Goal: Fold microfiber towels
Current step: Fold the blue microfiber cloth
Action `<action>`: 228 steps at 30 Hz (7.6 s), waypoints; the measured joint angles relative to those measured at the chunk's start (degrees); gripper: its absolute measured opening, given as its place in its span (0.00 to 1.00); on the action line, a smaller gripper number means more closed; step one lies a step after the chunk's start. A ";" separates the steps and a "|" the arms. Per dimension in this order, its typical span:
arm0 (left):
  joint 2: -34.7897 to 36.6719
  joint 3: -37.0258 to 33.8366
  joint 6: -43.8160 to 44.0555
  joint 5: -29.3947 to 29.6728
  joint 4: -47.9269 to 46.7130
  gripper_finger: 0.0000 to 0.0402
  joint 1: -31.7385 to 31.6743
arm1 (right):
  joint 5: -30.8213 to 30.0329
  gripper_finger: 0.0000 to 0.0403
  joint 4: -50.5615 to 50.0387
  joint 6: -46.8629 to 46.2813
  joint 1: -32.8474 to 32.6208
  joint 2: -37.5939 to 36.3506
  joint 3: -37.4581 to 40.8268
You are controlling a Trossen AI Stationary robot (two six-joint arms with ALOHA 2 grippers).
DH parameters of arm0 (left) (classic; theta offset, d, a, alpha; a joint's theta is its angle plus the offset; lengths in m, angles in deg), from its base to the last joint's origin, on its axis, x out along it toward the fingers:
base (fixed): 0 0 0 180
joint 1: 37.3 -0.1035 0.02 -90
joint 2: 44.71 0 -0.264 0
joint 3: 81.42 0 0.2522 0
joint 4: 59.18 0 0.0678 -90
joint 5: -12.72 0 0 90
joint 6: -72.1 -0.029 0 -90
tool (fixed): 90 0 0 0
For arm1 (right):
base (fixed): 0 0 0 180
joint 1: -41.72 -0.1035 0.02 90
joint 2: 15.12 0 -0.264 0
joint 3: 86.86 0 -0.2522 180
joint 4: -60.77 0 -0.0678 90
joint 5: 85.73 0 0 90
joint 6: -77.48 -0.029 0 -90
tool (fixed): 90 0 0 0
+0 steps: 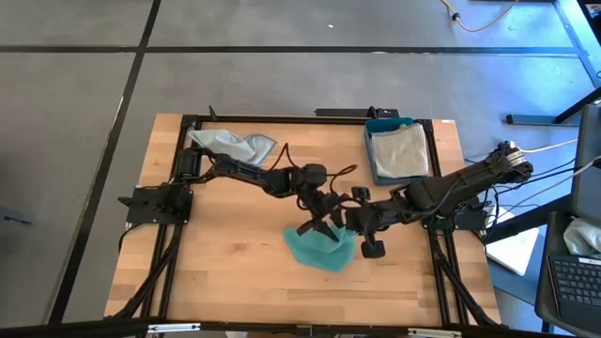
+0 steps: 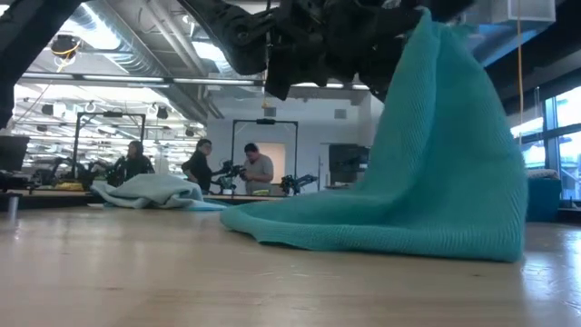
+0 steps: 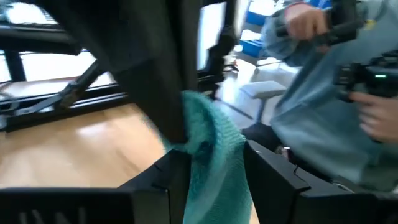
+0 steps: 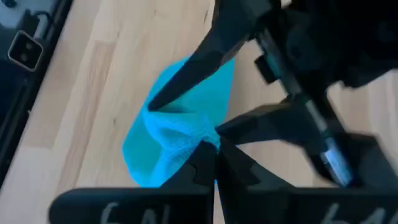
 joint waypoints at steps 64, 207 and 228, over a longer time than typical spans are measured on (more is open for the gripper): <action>1.73 -0.04 0.34 22.64 -2.20 0.26 5.33 | -9.87 0.02 -5.53 -2.96 -3.89 0.07 2.47; 11.50 -0.02 -13.57 64.44 -16.40 0.00 9.85 | -30.16 0.24 -16.44 -14.44 -7.76 1.92 2.78; 11.45 -0.02 -14.64 66.88 -17.02 0.00 9.70 | -31.41 0.45 -13.44 -14.53 -8.55 1.92 2.76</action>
